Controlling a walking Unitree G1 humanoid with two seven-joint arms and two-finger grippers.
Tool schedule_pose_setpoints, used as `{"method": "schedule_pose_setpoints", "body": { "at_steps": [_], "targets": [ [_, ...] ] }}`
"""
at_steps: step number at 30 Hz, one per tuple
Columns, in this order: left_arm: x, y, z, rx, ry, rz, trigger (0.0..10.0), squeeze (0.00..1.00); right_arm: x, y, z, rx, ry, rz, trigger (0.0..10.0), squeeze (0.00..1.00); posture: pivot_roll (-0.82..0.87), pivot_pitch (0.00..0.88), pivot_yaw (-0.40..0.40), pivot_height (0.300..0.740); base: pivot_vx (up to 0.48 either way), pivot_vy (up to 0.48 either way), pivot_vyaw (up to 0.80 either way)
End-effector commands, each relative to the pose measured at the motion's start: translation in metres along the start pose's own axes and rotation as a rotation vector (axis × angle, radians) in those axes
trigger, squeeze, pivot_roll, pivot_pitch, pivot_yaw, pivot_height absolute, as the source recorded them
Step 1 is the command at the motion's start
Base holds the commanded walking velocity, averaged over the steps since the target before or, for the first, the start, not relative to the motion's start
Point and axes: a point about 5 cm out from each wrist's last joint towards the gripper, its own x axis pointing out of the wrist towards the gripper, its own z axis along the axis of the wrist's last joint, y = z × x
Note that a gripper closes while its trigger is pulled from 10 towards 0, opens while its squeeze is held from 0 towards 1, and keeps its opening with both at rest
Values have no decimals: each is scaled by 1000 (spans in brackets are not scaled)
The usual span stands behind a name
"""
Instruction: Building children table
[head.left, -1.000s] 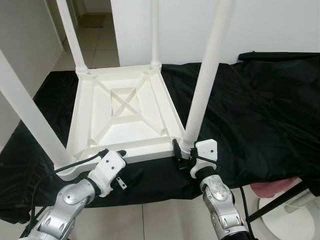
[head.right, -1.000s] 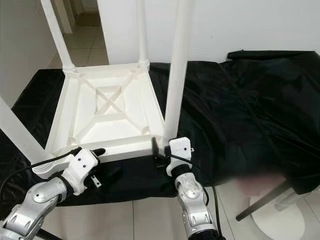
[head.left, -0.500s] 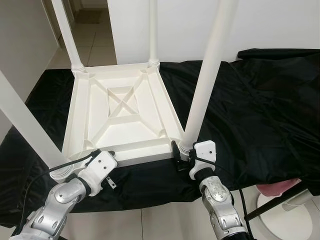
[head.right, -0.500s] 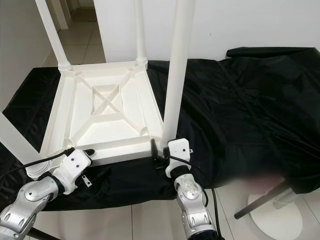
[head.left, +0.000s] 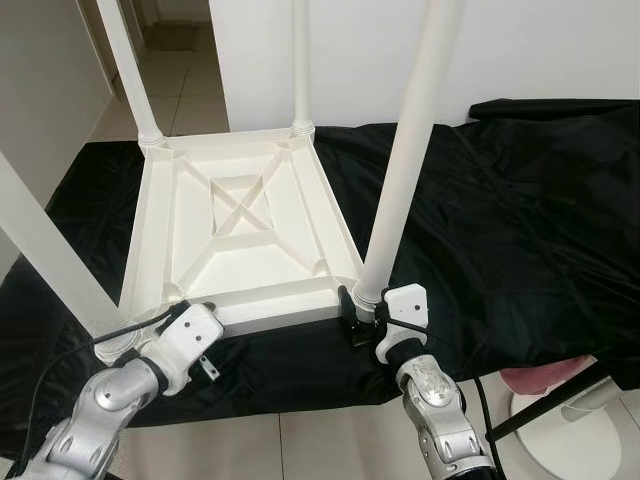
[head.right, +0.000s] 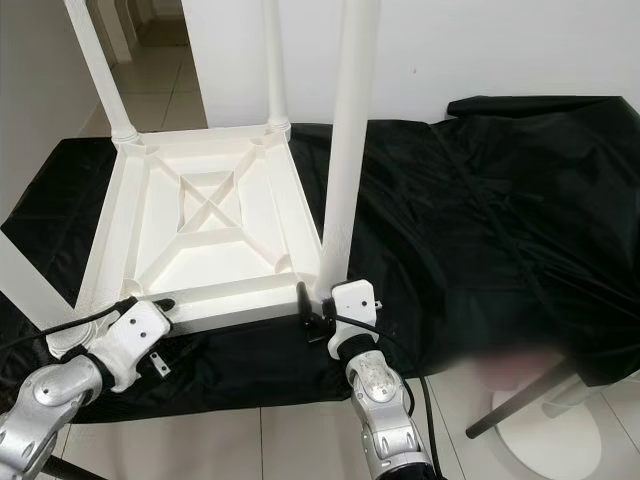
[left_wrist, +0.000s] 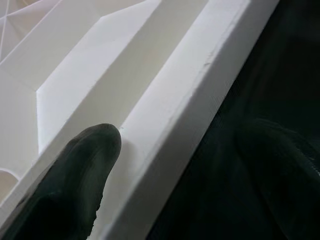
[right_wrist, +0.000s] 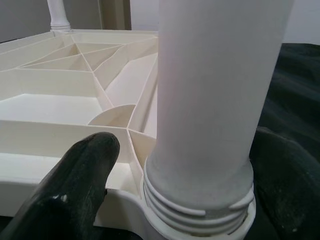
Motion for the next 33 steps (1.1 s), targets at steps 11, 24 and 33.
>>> {"method": "schedule_pose_setpoints", "body": {
  "at_steps": [11,24,33],
  "targets": [
    [-11,32,2,57,43,134,10000,0,-1,7,-5,15,22,39,10000,0,36,35,23,740,0,0,0],
    [-9,36,0,72,79,199,10000,0,1,9,-4,15,17,38,10000,0,30,34,23,740,0,0,0],
    [-2,1,26,-116,-74,29,10000,0,-4,4,-2,10,10,63,10000,0,18,40,24,740,0,0,0]
  ]
}}
